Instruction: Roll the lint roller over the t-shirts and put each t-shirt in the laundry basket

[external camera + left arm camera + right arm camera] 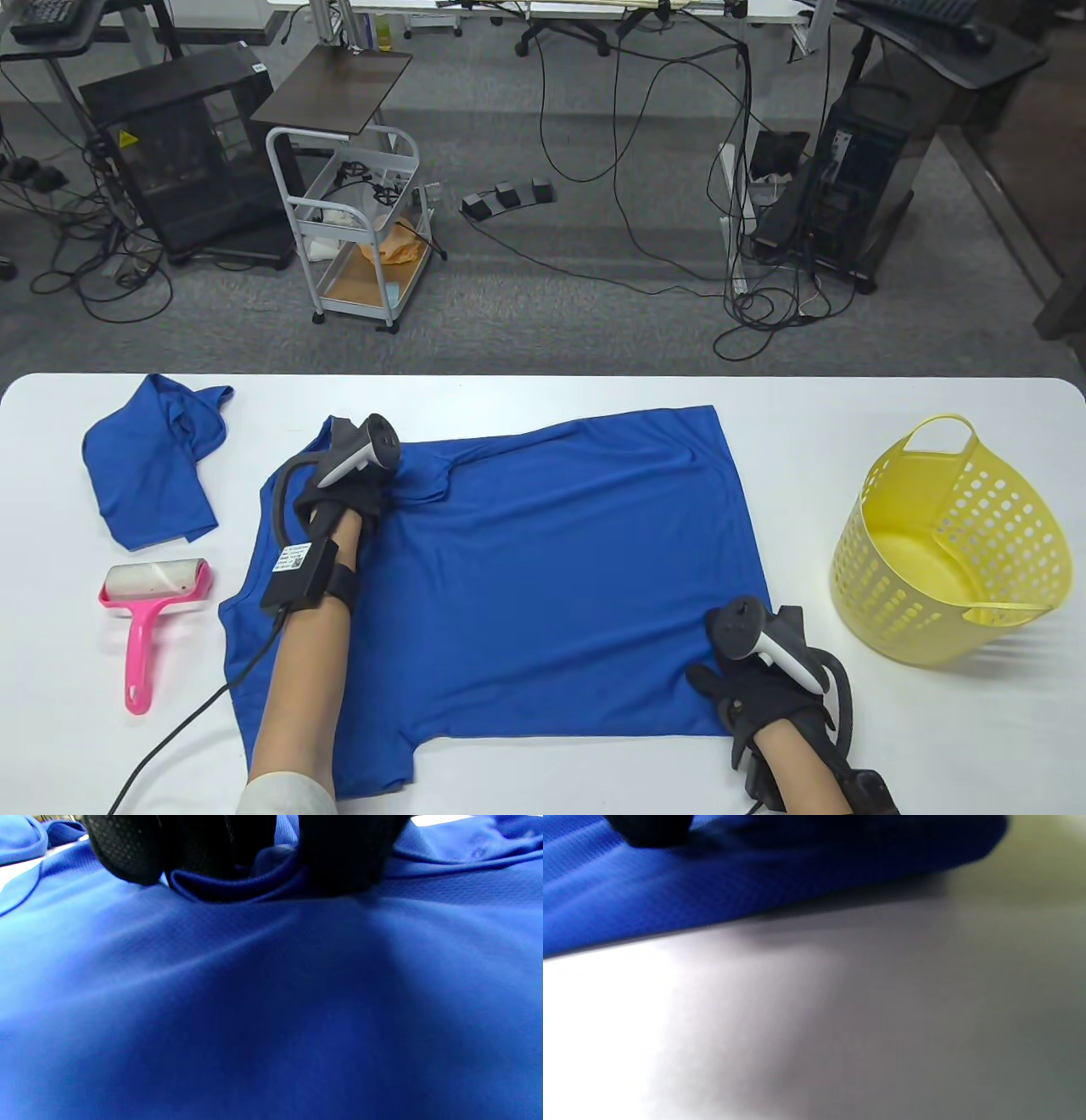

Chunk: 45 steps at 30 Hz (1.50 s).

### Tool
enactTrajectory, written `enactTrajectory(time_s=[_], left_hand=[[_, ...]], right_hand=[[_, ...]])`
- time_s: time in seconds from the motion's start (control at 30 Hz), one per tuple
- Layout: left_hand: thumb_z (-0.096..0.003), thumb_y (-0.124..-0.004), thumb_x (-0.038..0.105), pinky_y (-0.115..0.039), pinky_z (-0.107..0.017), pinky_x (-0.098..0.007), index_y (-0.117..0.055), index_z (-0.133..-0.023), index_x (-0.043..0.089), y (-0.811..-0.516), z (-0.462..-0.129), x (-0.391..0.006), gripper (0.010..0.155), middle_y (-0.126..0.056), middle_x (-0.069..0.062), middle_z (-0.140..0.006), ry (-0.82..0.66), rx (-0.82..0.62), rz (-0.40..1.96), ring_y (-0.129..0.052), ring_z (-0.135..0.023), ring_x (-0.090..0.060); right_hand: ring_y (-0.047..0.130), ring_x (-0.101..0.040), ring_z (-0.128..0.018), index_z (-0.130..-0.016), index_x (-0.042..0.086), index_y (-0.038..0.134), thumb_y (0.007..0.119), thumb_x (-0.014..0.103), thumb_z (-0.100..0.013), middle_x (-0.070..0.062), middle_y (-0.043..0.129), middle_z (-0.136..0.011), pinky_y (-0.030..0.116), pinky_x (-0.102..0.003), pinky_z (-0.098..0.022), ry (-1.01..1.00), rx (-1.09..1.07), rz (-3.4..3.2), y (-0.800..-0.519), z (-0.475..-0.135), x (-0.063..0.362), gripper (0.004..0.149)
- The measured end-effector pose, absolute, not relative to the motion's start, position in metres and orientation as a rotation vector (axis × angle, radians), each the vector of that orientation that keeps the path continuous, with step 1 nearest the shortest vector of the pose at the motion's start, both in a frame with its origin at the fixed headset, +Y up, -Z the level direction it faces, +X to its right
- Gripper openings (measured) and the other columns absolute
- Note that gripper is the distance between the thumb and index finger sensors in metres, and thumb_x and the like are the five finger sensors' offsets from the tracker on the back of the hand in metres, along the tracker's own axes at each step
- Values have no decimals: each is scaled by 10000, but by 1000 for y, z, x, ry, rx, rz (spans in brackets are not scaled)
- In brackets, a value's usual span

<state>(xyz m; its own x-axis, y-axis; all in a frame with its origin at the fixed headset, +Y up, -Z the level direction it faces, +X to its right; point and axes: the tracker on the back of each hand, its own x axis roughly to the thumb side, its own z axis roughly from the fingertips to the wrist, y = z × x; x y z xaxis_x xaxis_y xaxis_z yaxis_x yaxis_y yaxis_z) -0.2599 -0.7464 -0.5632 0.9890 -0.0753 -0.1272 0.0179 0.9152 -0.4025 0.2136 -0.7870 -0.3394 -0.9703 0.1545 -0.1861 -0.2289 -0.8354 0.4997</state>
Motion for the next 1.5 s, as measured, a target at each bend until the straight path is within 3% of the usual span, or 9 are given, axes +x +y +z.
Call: enactTrajectory(time_s=[0.2, 0.37, 0.47, 0.53, 0.6, 0.67, 0.7, 1.13, 1.5], left_hand=[[-507, -712, 426, -754, -661, -474, -661, -934, 400, -734, -568, -266, 431, -677, 17, -1048, 110, -381, -40, -945, -751, -188], [-510, -745, 404, -908, -409, -320, -691, -936, 344, -692, -578, -275, 434, -793, -45, -949, 103, -252, 106, -1025, -196, -5], [-500, -783, 415, -967, -275, -241, -741, -922, 331, -670, -589, -273, 432, -880, -42, -884, 119, -142, 135, -1049, -81, 75], [-504, -797, 389, -982, -312, -271, -743, -929, 306, -663, -598, -271, 436, -868, -61, -899, 149, -108, 238, -1132, -210, 29], [-509, -777, 379, -922, -544, -347, -690, -960, 305, -660, -605, -272, 465, -802, -65, -957, 178, 34, 447, -1140, -589, -94], [-522, -747, 358, -516, -801, -492, -410, -1060, 397, -664, -609, -271, 637, -266, -10, -1153, 151, 45, 619, -576, -1091, -295], [-525, -735, 359, -405, -823, -486, -325, -1067, 412, -666, -610, -271, 681, -95, 22, -1136, 149, 46, 642, -313, -1131, -296], [-516, -734, 475, -431, -809, -551, -323, -1108, 369, -734, -600, -260, 728, -259, -2, -1185, 143, -448, 124, -343, -1137, -363], [-539, -613, 485, -412, -807, -561, -318, -1123, 313, -744, -620, -210, 677, -233, -30, -1186, 52, -438, 115, -284, -1134, -381]], right_hand=[[-11, -347, -997, -1020, 370, 109, 510, 578, -494, 14, -38, -1120, 138, -691, -670, 790, -209, 2811, -787, -340, 214, 693], [-13, -347, -996, -1019, 369, 105, 507, 579, -494, 15, -41, -1119, 136, -691, -668, 790, -206, 2810, -788, -340, 214, 694], [-16, -346, -995, -1019, 370, 104, 506, 579, -494, 16, -43, -1118, 133, -691, -667, 790, -206, 2809, -788, -340, 214, 694], [-16, -346, -995, -1019, 369, 106, 508, 578, -494, 15, -42, -1119, 132, -691, -666, 788, -205, 2807, -788, -341, 214, 693], [-19, -346, -994, -1019, 369, 104, 508, 578, -495, 16, -45, -1117, 129, -691, -666, 790, -206, 2803, -788, -341, 214, 694], [-22, -346, -992, -1018, 369, 102, 507, 578, -494, 16, -48, -1116, 127, -690, -665, 793, -205, 2802, -788, -341, 214, 694], [-24, -345, -992, -1018, 369, 100, 507, 577, -494, 16, -50, -1115, 124, -690, -664, 793, -205, 2800, -788, -341, 214, 695], [-36, -341, -989, -1017, 371, 94, 501, 577, -494, 19, -58, -1113, 111, -686, -663, 788, -208, 2792, -789, -340, 215, 694], [-43, -344, -986, -1015, 369, 84, 499, 577, -496, 18, -69, -1109, 111, -688, -661, 806, -205, 2790, -789, -340, 215, 696]])
